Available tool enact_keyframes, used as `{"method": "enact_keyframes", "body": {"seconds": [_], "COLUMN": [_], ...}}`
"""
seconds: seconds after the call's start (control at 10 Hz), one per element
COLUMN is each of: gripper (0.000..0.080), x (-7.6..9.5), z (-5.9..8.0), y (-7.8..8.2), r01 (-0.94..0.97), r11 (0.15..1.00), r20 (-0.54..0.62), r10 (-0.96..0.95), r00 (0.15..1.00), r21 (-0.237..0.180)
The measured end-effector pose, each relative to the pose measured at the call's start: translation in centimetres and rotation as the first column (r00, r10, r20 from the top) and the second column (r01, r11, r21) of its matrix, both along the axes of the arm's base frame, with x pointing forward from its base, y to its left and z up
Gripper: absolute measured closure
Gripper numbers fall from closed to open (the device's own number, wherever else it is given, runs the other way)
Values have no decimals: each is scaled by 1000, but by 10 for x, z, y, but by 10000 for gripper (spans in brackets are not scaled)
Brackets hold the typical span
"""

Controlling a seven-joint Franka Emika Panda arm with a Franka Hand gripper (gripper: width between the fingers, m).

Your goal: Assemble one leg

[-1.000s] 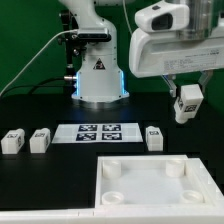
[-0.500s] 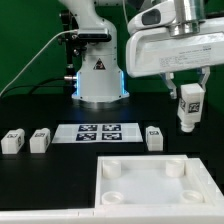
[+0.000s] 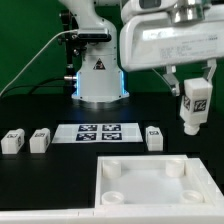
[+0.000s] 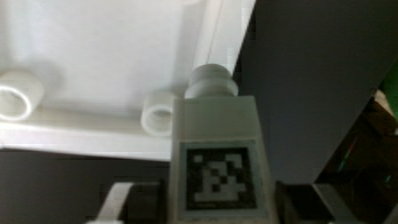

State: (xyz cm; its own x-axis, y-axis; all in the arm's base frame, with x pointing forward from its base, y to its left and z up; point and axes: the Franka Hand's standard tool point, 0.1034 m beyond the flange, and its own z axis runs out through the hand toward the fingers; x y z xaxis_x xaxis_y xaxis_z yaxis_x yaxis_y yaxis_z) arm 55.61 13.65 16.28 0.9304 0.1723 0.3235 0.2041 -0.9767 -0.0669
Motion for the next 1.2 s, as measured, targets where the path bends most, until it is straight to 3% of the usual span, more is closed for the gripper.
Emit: {"method": "enact_keyframes", "body": {"seconds": [0.3, 0.4, 0.7, 0.8, 1.2], "gripper": [506, 506, 506, 506, 506], "x": [1, 12, 47, 53, 67], "z": [-4, -14, -23, -36, -56], "y": [-2, -8, -24, -21, -20], "r01": [-2, -10, -32, -30, -37], "r11": [1000, 1000, 999, 1000, 999], "r20": [13, 44, 73, 74, 79], "r10": [2, 10, 33, 30, 36], "r00": [1000, 999, 997, 997, 996], "r21": [0, -1, -11, -4, 1]}}
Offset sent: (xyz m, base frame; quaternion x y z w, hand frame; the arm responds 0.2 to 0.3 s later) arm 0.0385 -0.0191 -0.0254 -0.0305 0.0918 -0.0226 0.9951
